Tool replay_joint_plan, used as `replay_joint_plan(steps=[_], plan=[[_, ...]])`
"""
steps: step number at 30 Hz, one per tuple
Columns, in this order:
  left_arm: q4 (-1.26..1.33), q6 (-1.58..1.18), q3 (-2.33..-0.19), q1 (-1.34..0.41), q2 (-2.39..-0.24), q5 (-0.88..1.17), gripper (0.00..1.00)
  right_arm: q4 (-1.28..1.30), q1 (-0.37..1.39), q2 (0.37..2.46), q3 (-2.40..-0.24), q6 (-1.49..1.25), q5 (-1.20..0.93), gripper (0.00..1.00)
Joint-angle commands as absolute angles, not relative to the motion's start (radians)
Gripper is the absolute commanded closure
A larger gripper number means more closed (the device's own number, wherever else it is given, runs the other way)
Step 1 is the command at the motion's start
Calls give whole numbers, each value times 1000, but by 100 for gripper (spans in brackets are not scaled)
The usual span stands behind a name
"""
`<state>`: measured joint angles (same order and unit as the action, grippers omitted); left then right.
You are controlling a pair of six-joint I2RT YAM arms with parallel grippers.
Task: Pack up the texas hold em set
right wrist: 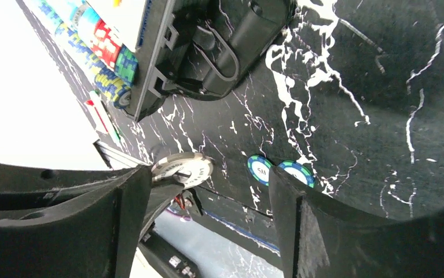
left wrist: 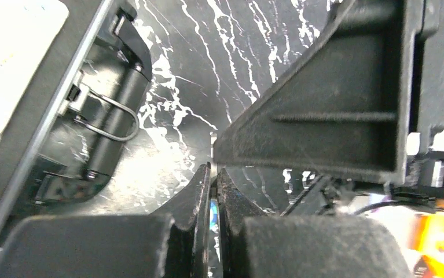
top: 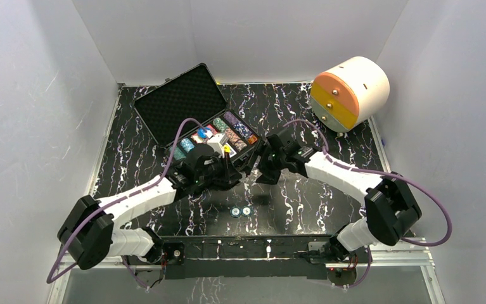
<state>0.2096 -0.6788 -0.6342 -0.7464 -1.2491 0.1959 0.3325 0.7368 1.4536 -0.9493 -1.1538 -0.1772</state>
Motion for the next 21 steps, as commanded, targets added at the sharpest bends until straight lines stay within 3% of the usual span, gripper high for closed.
replay_joint_plan(steps=[1, 8, 21], plan=[[-66, -398, -779, -750, -1185, 85, 100, 420, 690, 1369, -1022, -1069, -74, 19], [-245, -117, -965, -749, -1268, 40, 100, 488, 627, 1280, -1018, -1028, 67, 19], [-325, 227, -1366, -714, -1717, 22, 100, 554, 605, 1119, -881, -1041, 171, 19]])
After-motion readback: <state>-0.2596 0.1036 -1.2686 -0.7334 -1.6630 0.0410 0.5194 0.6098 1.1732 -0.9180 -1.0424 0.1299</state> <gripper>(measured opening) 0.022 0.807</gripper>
